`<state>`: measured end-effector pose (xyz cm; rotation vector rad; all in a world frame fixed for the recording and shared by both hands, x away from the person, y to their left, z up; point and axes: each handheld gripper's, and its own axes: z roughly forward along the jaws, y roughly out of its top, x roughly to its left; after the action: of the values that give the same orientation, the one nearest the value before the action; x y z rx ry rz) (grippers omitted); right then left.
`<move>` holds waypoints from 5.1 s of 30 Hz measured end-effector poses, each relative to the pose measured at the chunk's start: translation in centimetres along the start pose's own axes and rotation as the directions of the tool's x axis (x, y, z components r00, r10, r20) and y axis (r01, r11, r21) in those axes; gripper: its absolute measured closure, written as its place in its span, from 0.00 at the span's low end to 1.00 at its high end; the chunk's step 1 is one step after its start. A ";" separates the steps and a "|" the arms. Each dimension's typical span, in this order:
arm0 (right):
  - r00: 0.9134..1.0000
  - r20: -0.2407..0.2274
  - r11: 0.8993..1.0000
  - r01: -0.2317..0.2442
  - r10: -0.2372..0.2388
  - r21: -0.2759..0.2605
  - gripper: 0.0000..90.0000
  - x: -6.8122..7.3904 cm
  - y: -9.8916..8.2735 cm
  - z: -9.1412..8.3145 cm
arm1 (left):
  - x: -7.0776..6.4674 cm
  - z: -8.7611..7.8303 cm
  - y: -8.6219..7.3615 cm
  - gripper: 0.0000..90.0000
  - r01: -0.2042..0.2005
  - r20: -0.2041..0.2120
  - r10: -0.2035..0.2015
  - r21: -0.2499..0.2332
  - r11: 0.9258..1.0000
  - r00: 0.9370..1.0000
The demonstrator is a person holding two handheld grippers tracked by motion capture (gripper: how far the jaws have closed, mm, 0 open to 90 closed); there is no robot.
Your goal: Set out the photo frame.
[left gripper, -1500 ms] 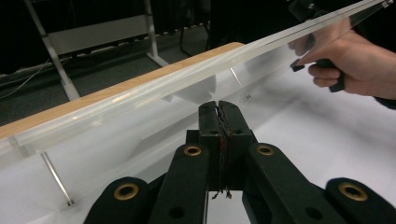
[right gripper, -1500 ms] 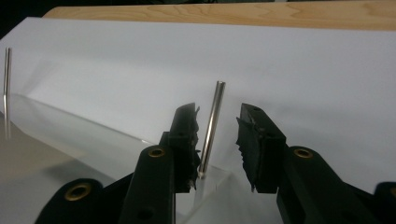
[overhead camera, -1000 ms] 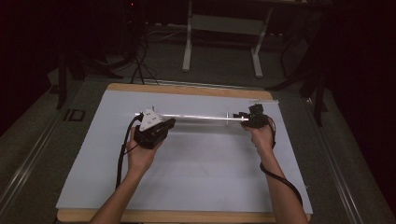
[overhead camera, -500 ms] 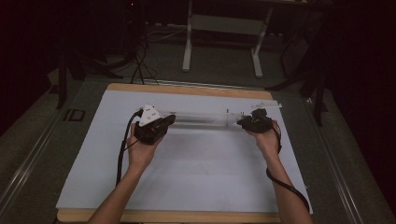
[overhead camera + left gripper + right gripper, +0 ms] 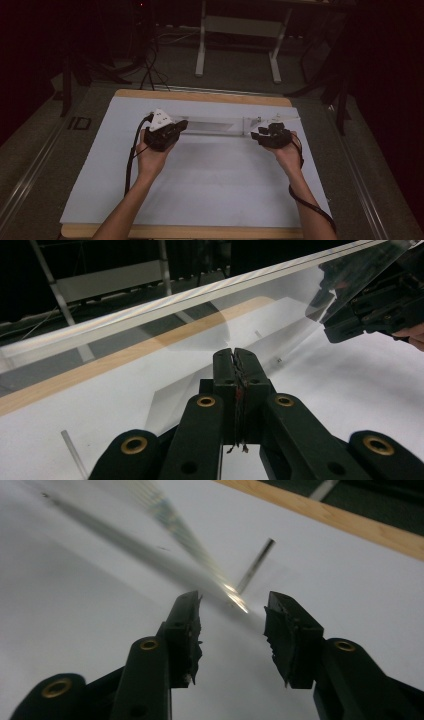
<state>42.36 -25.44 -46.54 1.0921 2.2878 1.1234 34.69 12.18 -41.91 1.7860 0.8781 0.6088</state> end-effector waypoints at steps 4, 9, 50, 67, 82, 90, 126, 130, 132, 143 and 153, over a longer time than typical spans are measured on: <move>1.000 -0.015 0.999 0.020 -0.020 -0.025 0.61 0.5 0.6 -0.3 | 0.1 0.1 0.1 0.99 0.001 0.000 -0.001 0.000 1.000 1.000; 0.999 -0.021 0.998 0.025 -0.026 -0.058 0.57 0.8 1.3 -0.5 | 0.3 0.2 0.3 0.99 0.002 -0.001 -0.002 0.001 1.000 1.000; 1.000 0.013 0.978 -0.018 0.021 -0.208 0.54 1.7 3.0 0.3 | 2.6 0.6 1.3 0.89 0.066 -0.024 -0.066 -0.013 0.998 0.998; 0.999 0.027 0.981 -0.036 0.041 -0.188 0.54 1.4 3.9 0.7 | 6.3 -2.5 -1.1 0.66 0.159 -0.122 -0.163 -0.045 0.986 0.979; 0.998 0.029 0.981 -0.046 0.053 -0.189 0.54 1.2 4.2 0.9 | 10.6 -4.3 -3.2 0.59 0.303 -0.134 -0.311 -0.078 0.950 0.941; 0.998 0.029 0.981 -0.050 0.056 -0.189 0.54 1.1 4.3 1.0 | 11.9 -3.2 -2.7 0.50 0.288 -0.115 -0.288 -0.022 0.957 0.951; 0.995 0.056 0.978 -0.064 0.077 -0.198 0.53 1.1 4.3 1.9 | 10.4 3.4 -0.2 0.36 0.057 -0.050 -0.058 -0.014 0.998 0.997; 0.994 0.094 0.980 -0.042 0.061 -0.194 0.53 1.3 4.5 2.3 | 10.5 3.8 -0.1 0.36 0.057 -0.066 -0.058 -0.017 0.998 0.996; 0.993 0.111 0.982 -0.028 0.050 -0.186 0.52 1.4 4.7 2.5 | 10.5 4.0 -0.1 0.35 0.055 -0.072 -0.056 -0.022 0.998 0.996; 0.993 0.111 0.984 -0.023 0.043 -0.178 0.53 0.8 5.1 3.0 | 10.9 4.7 -0.8 0.38 0.084 -0.131 -0.084 -0.004 0.996 0.988; 0.996 0.089 0.987 0.004 0.010 -0.162 0.53 -0.2 5.1 4.1 | 11.2 5.6 -1.5 0.38 0.082 -0.150 -0.082 -0.006 0.997 0.985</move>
<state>47.41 -21.53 -45.02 1.0608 2.0873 1.2134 45.20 18.21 -45.29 1.7116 1.0495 0.6964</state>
